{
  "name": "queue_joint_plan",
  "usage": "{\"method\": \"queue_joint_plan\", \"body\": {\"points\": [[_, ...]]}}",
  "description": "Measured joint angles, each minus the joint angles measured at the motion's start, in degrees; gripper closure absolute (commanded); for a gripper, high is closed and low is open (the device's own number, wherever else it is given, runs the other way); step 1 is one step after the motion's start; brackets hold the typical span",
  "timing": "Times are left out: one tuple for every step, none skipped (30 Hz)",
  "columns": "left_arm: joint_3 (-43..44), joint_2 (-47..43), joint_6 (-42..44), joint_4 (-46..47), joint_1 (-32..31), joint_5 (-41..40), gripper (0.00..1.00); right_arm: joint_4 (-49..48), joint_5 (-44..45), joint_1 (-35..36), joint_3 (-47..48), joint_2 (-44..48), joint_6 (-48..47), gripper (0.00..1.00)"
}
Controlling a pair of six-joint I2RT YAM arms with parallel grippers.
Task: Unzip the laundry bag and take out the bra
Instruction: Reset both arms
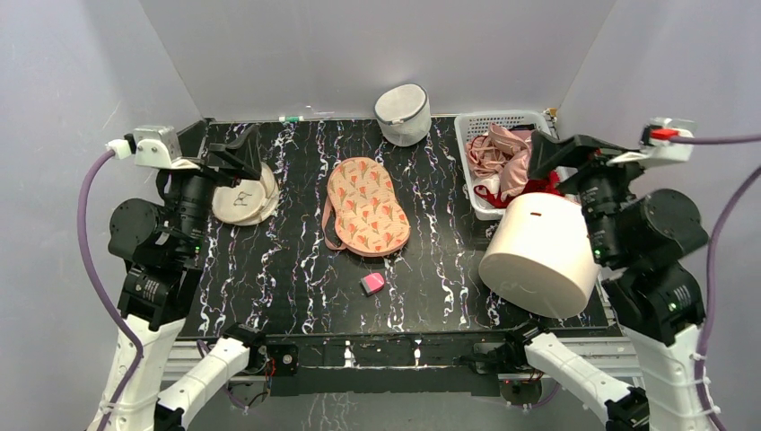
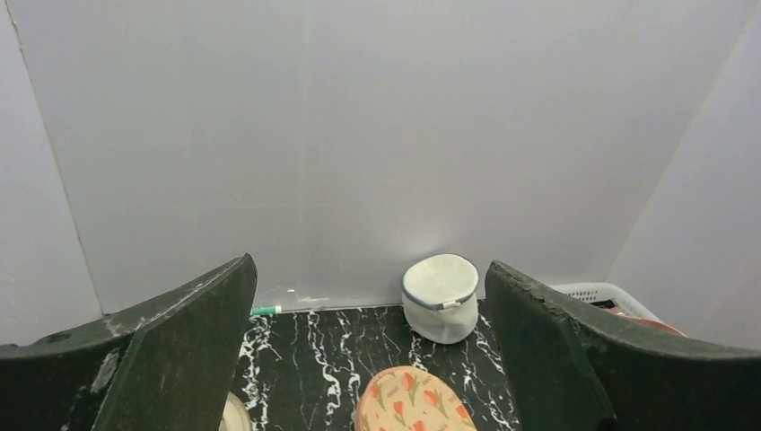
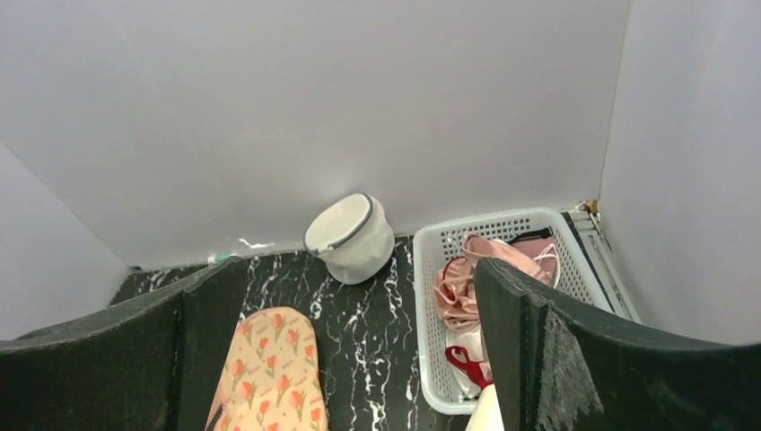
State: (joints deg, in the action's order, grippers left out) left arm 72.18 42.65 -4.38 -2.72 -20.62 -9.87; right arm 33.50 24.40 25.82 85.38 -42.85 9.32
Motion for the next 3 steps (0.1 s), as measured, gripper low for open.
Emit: {"method": "queue_joint_plan", "body": {"points": [[-0.15, -0.13, 0.42, 0.20, 0.00, -0.24, 0.02, 0.04, 0.09, 0.00, -0.02, -0.72, -0.02, 0.02], [-0.26, -0.17, 0.79, 0.33, 0.00, -0.31, 0.02, -0.33, -0.26, 0.00, -0.57, -1.36, -0.13, 0.02], [-0.42, -0.22, 1.03, 0.46, 0.00, -0.42, 0.02, -0.70, -0.79, 0.00, -1.70, -1.53, -0.20, 0.02]]}}
